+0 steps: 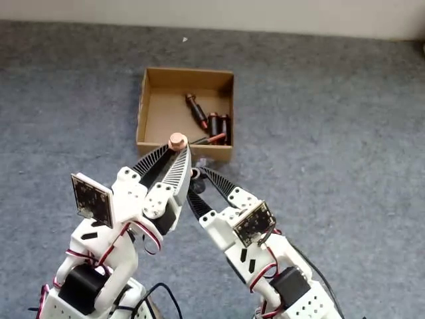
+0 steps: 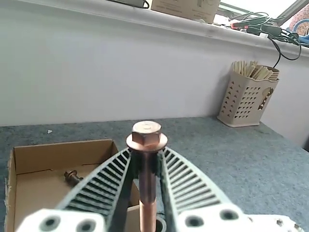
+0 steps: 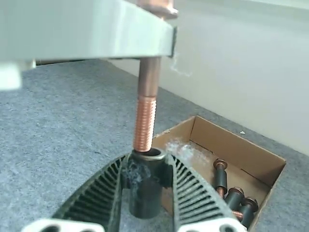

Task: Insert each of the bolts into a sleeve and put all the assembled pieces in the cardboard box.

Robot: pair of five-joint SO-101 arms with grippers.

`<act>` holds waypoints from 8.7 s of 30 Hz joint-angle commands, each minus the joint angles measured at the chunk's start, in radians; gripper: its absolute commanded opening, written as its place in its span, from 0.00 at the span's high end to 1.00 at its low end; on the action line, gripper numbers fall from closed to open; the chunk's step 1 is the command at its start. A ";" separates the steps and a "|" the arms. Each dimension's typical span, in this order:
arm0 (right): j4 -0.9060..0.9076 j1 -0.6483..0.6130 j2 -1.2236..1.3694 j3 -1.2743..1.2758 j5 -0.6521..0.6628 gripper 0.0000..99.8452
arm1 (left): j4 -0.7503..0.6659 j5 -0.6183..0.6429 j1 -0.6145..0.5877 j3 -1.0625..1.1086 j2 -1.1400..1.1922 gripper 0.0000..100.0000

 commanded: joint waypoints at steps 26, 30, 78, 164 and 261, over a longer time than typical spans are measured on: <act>-0.102 0.070 -0.031 0.097 0.005 0.99 | 0.103 -0.114 0.064 0.012 0.005 0.88; -0.124 0.110 -0.031 0.099 0.003 0.99 | 0.189 -0.121 0.062 0.004 0.005 0.82; 0.182 0.420 -0.022 -0.002 0.012 0.99 | 0.126 -0.454 -0.452 0.458 0.016 0.98; -0.450 0.272 1.322 -0.604 0.163 0.84 | 0.167 -0.454 -0.450 0.458 0.008 0.98; 0.964 0.650 -0.012 0.151 -0.230 1.00 | 0.479 -0.454 -0.455 0.458 0.007 0.98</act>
